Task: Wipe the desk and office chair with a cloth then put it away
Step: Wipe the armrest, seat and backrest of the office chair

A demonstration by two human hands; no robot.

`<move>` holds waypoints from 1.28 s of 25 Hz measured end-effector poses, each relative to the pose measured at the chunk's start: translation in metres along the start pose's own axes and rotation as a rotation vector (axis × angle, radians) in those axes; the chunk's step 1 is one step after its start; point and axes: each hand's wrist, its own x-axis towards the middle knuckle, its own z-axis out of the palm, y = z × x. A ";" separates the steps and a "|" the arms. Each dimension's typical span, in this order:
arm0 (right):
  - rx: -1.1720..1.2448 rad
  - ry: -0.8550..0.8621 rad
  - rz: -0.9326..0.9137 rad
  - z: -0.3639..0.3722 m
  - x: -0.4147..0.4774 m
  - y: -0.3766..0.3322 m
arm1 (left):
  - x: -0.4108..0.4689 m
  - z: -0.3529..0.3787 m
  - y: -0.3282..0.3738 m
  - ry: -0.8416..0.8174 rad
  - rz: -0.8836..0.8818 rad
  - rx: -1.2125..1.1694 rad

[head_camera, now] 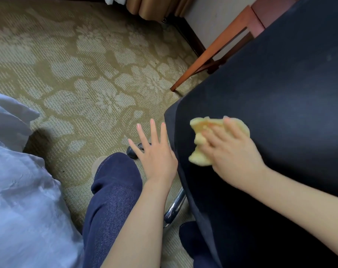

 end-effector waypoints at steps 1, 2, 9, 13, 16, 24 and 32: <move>-0.031 0.043 0.065 -0.010 0.010 0.011 | 0.001 -0.002 0.000 0.016 -0.019 -0.001; -0.056 0.066 0.120 -0.019 0.023 0.021 | 0.001 -0.004 0.000 0.028 -0.048 -0.009; -0.049 -0.106 0.264 -0.033 0.132 0.023 | 0.009 -0.014 -0.006 0.060 -0.183 -0.052; -0.075 -0.178 0.168 -0.005 0.158 -0.011 | 0.011 -0.015 -0.007 0.052 -0.161 -0.054; -0.120 -0.173 0.087 0.012 0.169 -0.032 | 0.012 -0.013 -0.007 0.021 -0.150 -0.032; -0.138 -0.083 -0.030 0.070 0.092 -0.089 | 0.011 0.003 0.006 -0.172 -0.029 -0.200; -0.148 -0.184 -0.177 0.091 -0.005 -0.124 | -0.016 0.010 0.016 -0.390 0.183 -0.327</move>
